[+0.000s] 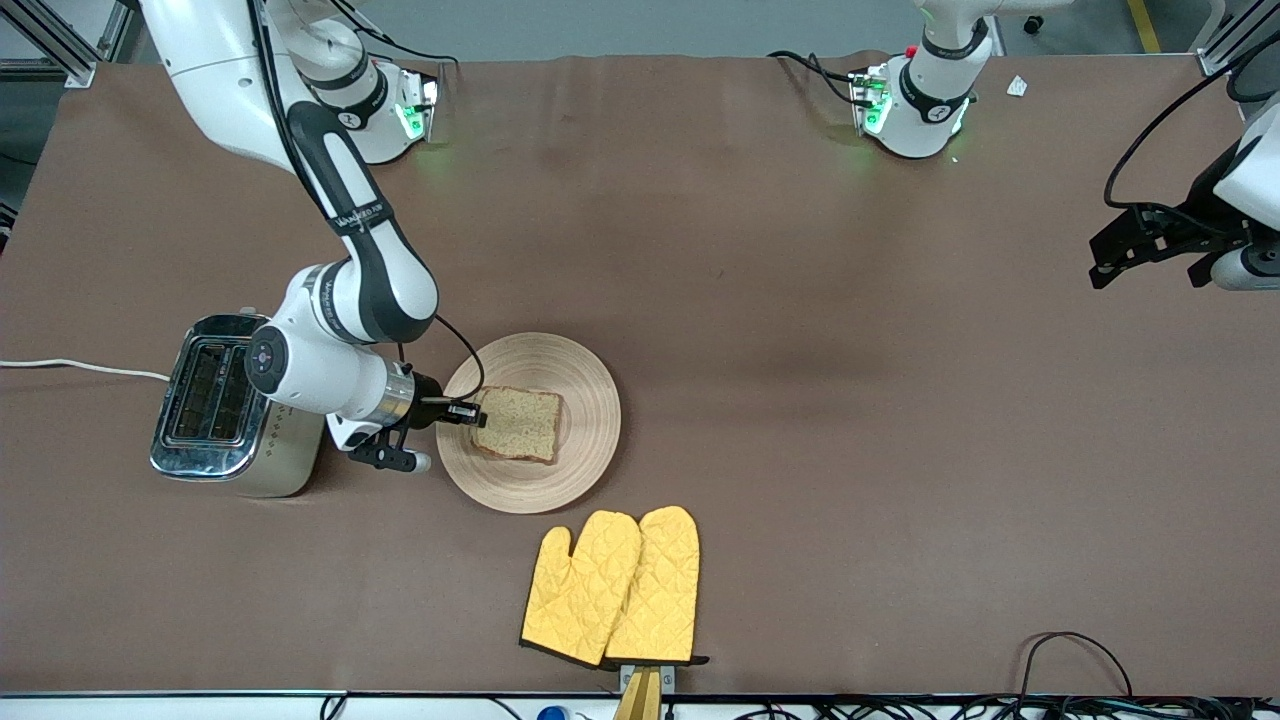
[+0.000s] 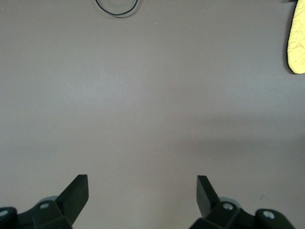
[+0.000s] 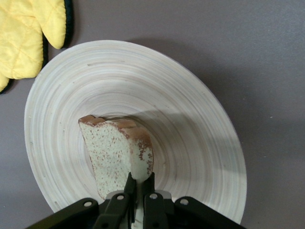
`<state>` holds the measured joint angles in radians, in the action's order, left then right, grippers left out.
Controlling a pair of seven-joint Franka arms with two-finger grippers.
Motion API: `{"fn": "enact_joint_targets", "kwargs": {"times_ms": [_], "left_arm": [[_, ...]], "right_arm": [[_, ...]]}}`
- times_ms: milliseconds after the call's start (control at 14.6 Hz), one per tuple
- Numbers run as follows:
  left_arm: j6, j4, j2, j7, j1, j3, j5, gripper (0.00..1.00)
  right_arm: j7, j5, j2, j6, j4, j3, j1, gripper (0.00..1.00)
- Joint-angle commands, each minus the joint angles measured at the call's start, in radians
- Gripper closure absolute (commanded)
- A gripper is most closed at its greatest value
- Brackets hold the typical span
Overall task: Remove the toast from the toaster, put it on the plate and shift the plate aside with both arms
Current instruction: 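Carry the toast with the right gripper onto the wooden plate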
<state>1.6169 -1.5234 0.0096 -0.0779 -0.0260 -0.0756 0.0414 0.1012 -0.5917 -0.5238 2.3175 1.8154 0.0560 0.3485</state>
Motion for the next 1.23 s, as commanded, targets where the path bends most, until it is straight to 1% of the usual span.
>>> {"fn": "enact_joint_targets", "kwargs": {"times_ms": [0, 479, 753, 822, 959, 1096, 1164], "left_arm": [[-0.022, 0.026, 0.012, -0.005, 0.0, -0.001, 0.005, 0.0], [-0.022, 0.026, 0.012, -0.005, 0.0, -0.001, 0.003, 0.0], [-0.022, 0.026, 0.012, -0.005, 0.001, -0.001, 0.003, 0.0], [-0.022, 0.026, 0.012, -0.005, 0.001, -0.001, 0.003, 0.0], [-0.022, 0.026, 0.012, -0.003, 0.001, -0.001, 0.003, 0.0], [-0.022, 0.026, 0.012, -0.003, 0.001, -0.001, 0.003, 0.0], [-0.022, 0.026, 0.012, -0.003, 0.0, -0.001, 0.003, 0.0]], "right_arm": [[-0.029, -0.014, 0.06, -0.001, 0.076, -0.007, -0.016, 1.0], [-0.084, -0.013, 0.068, -0.006, 0.133, -0.007, -0.049, 1.0], [-0.133, -0.013, 0.07, -0.024, 0.133, -0.007, -0.088, 1.0], [-0.129, -0.013, 0.07, -0.026, 0.133, -0.007, -0.091, 0.95], [-0.123, -0.013, 0.067, -0.024, 0.13, -0.007, -0.091, 0.55], [-0.114, -0.013, 0.067, -0.024, 0.124, -0.007, -0.085, 0.36], [-0.101, -0.014, 0.068, -0.024, 0.121, -0.007, -0.082, 0.28]]}}
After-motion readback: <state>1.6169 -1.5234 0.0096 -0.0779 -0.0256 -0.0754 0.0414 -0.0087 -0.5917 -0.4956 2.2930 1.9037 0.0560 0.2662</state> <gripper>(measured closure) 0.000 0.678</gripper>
